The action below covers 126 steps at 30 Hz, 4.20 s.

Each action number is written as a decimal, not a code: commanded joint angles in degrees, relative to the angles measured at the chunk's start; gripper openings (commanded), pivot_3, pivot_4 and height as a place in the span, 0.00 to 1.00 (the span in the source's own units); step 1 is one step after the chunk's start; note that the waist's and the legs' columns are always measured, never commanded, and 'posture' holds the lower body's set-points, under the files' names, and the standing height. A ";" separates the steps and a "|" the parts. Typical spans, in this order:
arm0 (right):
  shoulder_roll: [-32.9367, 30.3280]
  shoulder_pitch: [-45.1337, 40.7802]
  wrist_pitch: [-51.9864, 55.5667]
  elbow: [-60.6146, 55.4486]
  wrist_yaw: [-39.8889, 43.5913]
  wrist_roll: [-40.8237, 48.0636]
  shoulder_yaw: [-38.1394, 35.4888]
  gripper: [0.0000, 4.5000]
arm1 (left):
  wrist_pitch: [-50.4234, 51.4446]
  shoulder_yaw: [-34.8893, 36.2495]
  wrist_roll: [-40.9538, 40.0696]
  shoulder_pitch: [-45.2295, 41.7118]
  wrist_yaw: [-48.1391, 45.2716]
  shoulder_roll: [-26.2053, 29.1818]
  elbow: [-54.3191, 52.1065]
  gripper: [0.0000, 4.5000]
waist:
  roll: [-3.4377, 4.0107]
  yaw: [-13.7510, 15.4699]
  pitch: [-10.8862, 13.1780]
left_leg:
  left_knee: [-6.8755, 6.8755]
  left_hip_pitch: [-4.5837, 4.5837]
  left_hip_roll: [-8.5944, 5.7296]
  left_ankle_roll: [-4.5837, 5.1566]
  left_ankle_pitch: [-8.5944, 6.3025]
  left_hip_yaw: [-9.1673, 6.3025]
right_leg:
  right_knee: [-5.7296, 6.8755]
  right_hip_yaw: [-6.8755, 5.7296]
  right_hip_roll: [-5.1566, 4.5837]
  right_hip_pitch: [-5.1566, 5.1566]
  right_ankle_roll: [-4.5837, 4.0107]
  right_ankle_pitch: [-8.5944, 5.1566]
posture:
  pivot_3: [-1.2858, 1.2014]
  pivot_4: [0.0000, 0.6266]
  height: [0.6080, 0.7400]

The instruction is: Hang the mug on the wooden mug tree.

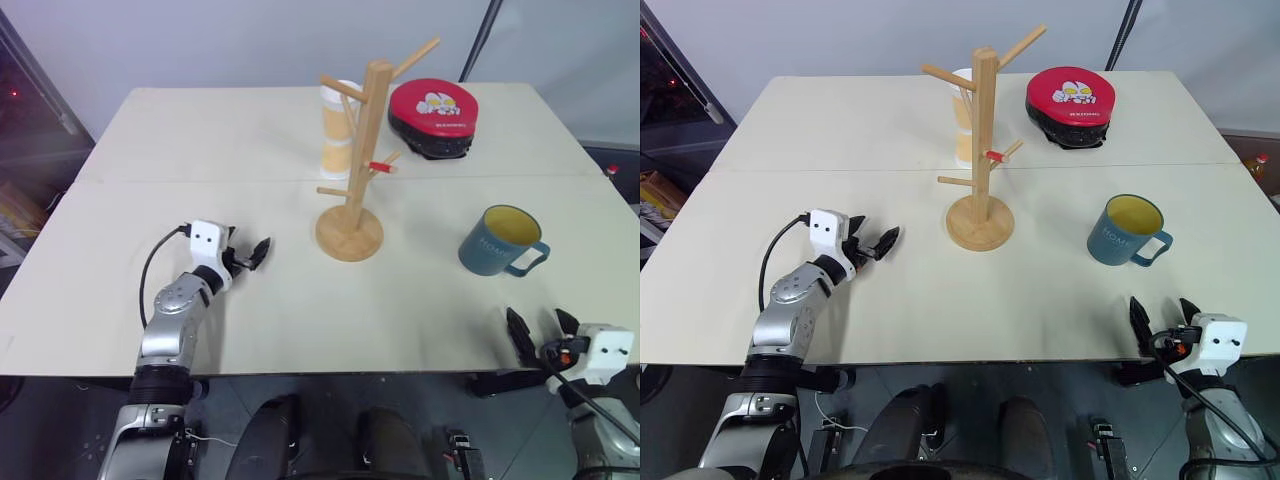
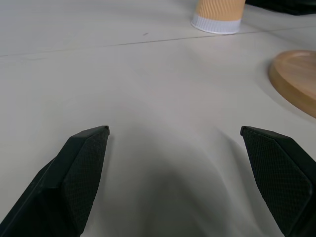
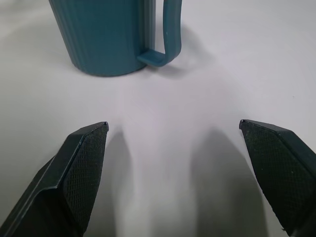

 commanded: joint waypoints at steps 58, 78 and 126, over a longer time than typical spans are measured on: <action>-2.81 -20.39 -5.86 14.52 -13.32 -10.61 2.18 0.98 | 6.59 -14.64 -12.64 6.32 -26.73 6.16 -24.62 1.00 | 0.27 -0.15 -0.18 | -0.01 0.03 0.11 0.02 0.01 0.11 | -0.05 0.10 0.07 -0.01 -0.15 0.05 | 0.52 0.24 1.00; -7.73 -16.16 -7.97 0.90 0.39 -13.82 11.76 0.01 | 5.03 -14.02 -12.31 7.27 -26.24 6.54 -23.72 1.00 | 0.30 -0.23 -0.16 | -0.01 0.06 0.12 0.02 0.01 0.12 | -0.06 0.11 0.05 0.00 -0.15 0.05 | 0.52 0.24 1.00; -20.99 -54.95 27.44 -18.92 11.87 -28.36 33.64 0.65 | 12.99 -3.41 -25.27 -4.30 -21.88 10.67 -32.72 1.00 | 0.08 -0.16 -0.03 | 0.02 -0.15 0.13 0.01 0.02 0.09 | -0.06 -0.01 0.13 -0.17 -0.11 0.07 | 0.52 0.24 1.00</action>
